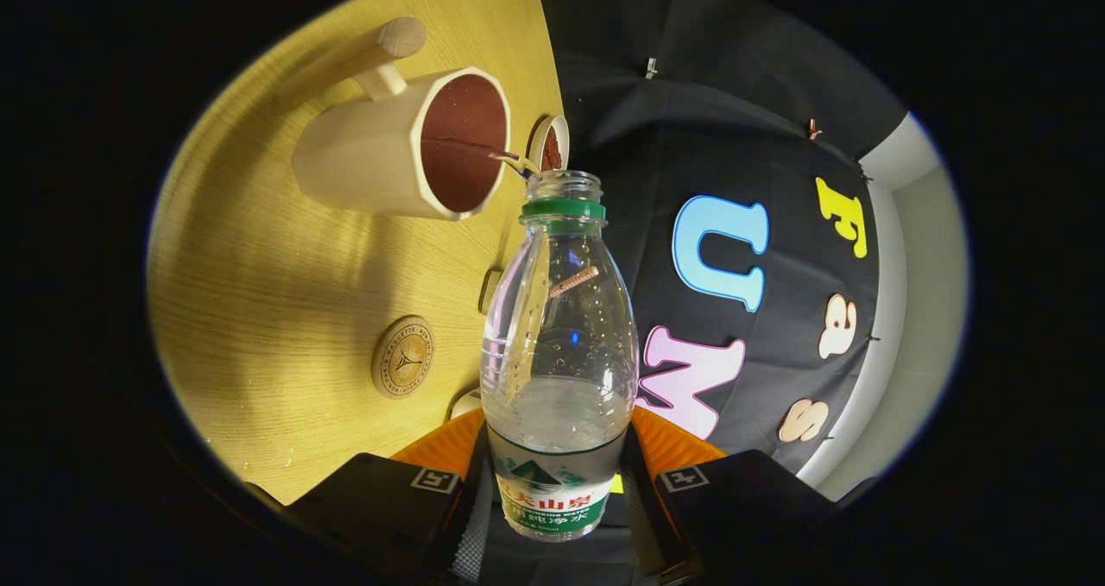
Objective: Take the bottle from table, then pour the juice into the cup, finally place the bottle on the coaster
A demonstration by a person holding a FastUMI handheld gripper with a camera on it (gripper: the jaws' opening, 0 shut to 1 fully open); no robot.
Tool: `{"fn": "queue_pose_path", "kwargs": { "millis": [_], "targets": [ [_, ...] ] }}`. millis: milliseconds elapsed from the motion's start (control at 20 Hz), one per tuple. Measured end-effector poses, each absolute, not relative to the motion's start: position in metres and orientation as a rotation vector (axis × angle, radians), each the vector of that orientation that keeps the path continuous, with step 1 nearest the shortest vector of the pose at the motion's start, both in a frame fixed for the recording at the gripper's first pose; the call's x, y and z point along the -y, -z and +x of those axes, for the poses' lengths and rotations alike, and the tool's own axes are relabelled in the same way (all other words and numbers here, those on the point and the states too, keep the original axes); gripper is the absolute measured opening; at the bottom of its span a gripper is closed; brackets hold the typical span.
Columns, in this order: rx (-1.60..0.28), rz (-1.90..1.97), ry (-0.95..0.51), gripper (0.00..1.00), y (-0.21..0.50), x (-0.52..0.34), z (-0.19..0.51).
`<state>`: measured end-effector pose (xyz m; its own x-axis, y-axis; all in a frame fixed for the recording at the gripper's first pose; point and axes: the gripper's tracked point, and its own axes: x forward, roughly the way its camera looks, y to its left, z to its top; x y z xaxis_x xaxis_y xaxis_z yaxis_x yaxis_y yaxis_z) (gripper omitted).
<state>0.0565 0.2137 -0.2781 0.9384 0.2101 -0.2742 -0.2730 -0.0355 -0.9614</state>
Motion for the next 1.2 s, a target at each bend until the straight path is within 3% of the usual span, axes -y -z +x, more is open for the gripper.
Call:
{"fn": "queue_pose_path", "kwargs": {
  "millis": [1200],
  "targets": [
    [0.086,-1.714,-0.362,0.68,0.252,-0.216,0.072]
  ]
}}
